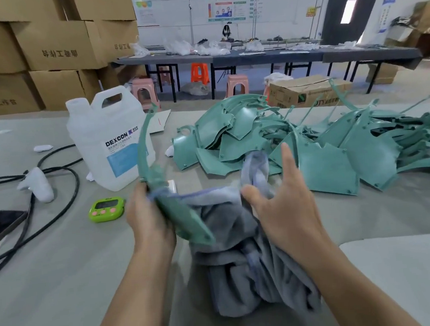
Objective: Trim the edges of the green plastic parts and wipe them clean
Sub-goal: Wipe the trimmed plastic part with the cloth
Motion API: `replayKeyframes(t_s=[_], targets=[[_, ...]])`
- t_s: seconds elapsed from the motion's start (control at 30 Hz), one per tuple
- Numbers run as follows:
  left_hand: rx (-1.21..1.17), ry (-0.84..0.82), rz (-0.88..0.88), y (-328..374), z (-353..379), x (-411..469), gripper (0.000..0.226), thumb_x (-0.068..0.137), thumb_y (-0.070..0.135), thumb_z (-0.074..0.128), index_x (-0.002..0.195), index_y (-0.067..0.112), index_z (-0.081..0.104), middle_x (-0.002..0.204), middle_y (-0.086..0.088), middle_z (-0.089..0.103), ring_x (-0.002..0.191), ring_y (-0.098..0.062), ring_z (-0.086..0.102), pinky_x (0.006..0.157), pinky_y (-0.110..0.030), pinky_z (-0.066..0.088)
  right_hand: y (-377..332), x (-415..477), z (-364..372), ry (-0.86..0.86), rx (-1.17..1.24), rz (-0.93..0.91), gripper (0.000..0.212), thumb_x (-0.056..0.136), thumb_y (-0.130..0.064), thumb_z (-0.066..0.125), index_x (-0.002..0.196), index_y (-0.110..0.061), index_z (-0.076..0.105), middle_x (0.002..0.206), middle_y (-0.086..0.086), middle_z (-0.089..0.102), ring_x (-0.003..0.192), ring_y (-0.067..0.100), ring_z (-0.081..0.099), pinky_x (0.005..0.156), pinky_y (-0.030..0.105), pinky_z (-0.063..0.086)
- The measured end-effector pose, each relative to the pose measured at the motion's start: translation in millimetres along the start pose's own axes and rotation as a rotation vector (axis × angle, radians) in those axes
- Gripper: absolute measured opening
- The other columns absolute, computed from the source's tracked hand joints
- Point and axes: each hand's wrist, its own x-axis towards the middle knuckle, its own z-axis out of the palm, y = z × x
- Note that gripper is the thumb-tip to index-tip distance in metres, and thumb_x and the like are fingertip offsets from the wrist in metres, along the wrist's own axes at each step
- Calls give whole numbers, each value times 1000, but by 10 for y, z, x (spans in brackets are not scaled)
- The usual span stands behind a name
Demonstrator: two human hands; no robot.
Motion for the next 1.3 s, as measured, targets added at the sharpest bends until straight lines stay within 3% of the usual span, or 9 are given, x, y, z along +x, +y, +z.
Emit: replayKeyframes(t_s=[0.17,0.27,0.37,0.53,0.7,0.83,1.0,1.13,1.3], targets=[[140,20,323,-10,-10,8,27,89,26,52,63,26,51,64,10,46,62,-10,38,51,-23,33,-125,-276,121,71,-37,-304,47,87,-60,50,130,-41,57,110,-24,65,99,-3,57,88,27,50],[168,-7,294,-62,-18,-20,25,87,28,54,62,26,54,64,9,50,61,-10,42,51,-21,37,-103,-294,348,-221,25,-163,42,80,-56,59,120,-42,59,93,-20,67,82,-4,59,68,10,41],[217,-129,107,-146,-5,-67,14,82,31,63,69,25,66,74,-1,63,69,-15,56,64,-29,48,10,-171,443,-210,247,28,8,87,-24,69,82,-18,67,70,-8,66,61,7,59,55,23,45],[399,-545,0,-184,38,-212,29,77,16,67,106,13,73,109,-15,75,95,-30,73,76,-42,61,176,97,267,-224,927,445,18,89,6,66,102,-6,71,84,9,78,73,23,76,64,35,63],[753,-620,336,-232,262,-612,20,84,21,66,97,36,68,80,6,74,56,-17,69,42,-30,52,266,167,-97,-264,977,563,20,89,-2,70,109,-6,70,84,12,77,59,23,72,59,31,60],[857,-656,461,-261,472,-984,15,92,23,64,88,38,66,82,25,72,70,4,66,56,-9,46,404,38,-526,-178,919,531,12,86,-7,75,97,-10,70,72,2,75,50,15,66,49,24,54],[771,-837,375,-315,614,-1601,46,99,37,51,69,2,50,59,-18,46,54,-17,42,46,-40,34,621,-450,-1090,-116,1138,495,31,96,3,55,125,-1,65,119,16,73,113,34,69,97,47,56],[807,-952,334,-509,602,-2214,54,96,47,47,61,8,35,56,-5,32,54,-13,31,50,-32,24,938,-1136,-1576,8,1237,460,31,98,3,49,123,0,67,119,16,74,106,29,73,81,38,63],[815,-1280,-51,-889,622,-3174,25,82,28,64,104,40,69,79,9,77,71,-9,73,60,-31,58,1432,-2133,-2088,342,1267,561,31,95,8,47,113,-1,71,111,19,75,92,29,76,69,37,63]])
